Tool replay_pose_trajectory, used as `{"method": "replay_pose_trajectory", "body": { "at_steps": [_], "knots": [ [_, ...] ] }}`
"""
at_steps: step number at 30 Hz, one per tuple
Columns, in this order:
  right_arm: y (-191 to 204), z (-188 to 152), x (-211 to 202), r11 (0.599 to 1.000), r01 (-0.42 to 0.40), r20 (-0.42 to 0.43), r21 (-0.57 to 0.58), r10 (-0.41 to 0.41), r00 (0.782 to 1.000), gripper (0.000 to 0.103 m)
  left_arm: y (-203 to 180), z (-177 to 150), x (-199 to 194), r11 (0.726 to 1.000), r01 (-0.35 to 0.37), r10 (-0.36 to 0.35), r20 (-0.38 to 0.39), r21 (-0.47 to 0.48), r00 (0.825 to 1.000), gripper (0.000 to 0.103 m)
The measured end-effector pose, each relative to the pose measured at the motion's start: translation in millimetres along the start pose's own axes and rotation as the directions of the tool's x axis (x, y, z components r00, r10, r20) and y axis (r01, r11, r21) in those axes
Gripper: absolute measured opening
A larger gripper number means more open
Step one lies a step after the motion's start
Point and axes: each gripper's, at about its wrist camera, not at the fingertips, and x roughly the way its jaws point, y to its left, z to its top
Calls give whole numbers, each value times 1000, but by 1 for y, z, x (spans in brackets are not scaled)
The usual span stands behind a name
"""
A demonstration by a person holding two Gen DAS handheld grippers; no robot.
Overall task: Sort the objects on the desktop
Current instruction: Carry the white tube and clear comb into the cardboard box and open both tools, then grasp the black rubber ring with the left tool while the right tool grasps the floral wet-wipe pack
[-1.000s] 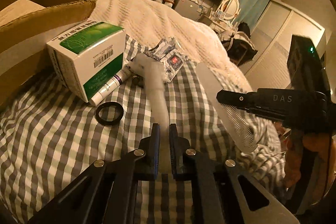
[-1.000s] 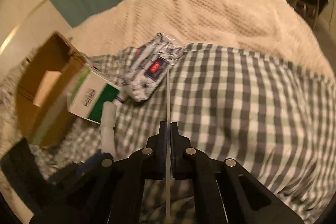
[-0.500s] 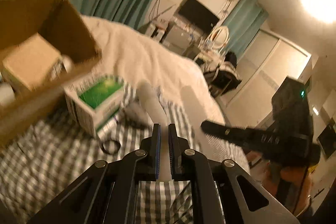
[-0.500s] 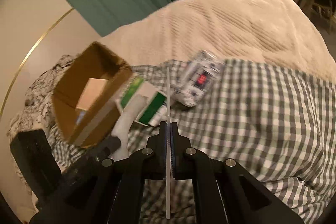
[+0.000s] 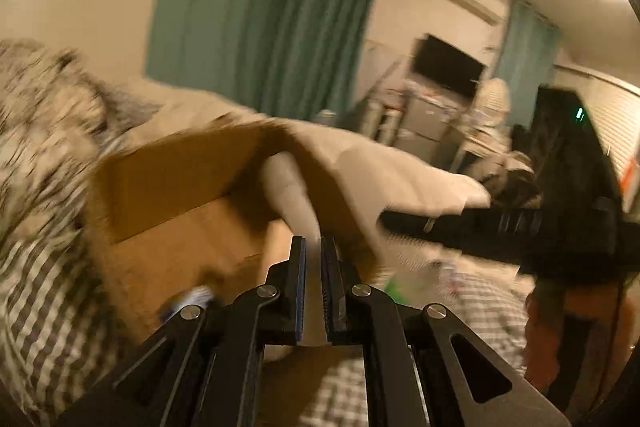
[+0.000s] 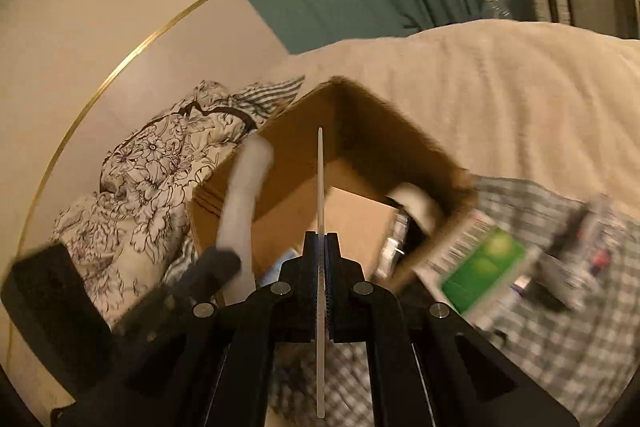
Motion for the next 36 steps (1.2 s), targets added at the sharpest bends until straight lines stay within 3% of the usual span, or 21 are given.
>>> {"method": "replay_pose_trajectory", "body": {
  "at_steps": [2,4,6,7,8,10,15,19,24,27,30,31,36],
  "knots": [
    [3,5,15,1000,16,15,13,-16,1000,11,13,-9,8,999,-34,34,0,-13,999,8],
    [1,6,20,999,17,19,30,-18,1000,41,16,-16,15,997,-76,77,-11,24,997,11],
    [1,4,18,999,38,29,9,-38,999,46,17,-21,19,995,-93,93,-18,41,995,23],
    [2,1,16,998,60,34,-7,-60,998,46,19,-21,19,996,-80,80,-15,36,997,42],
    [0,0,10,996,86,41,-24,-85,996,46,18,-22,18,998,-62,62,-12,31,998,71],
    [-5,-6,-6,990,130,62,-47,-127,990,49,10,-21,16,999,-40,40,-2,35,999,96],
    [-23,-30,-58,965,247,94,-85,-239,966,53,-13,-26,5,996,-56,56,6,70,998,97],
    [-46,-57,-105,939,330,109,-101,-319,941,54,-37,-43,-5,999,-2,4,-40,43,999,97],
    [-80,-85,-136,897,419,110,-144,-406,907,54,-78,-75,-3,995,50,-43,-78,85,996,100],
    [-110,-102,-142,900,417,125,-126,-402,907,54,-99,-93,11,989,70,-55,-114,131,992,101],
    [-142,-110,-135,918,390,89,-73,-384,919,56,-111,-109,32,985,57,-36,-133,163,990,101],
    [-150,-113,-132,919,387,79,-68,-382,921,61,-113,-113,38,985,55,-33,-138,164,990,101],
    [-171,-114,-112,901,415,27,-129,-415,910,65,-123,-131,80,987,73,-43,-201,146,979,101]
  ]
}}
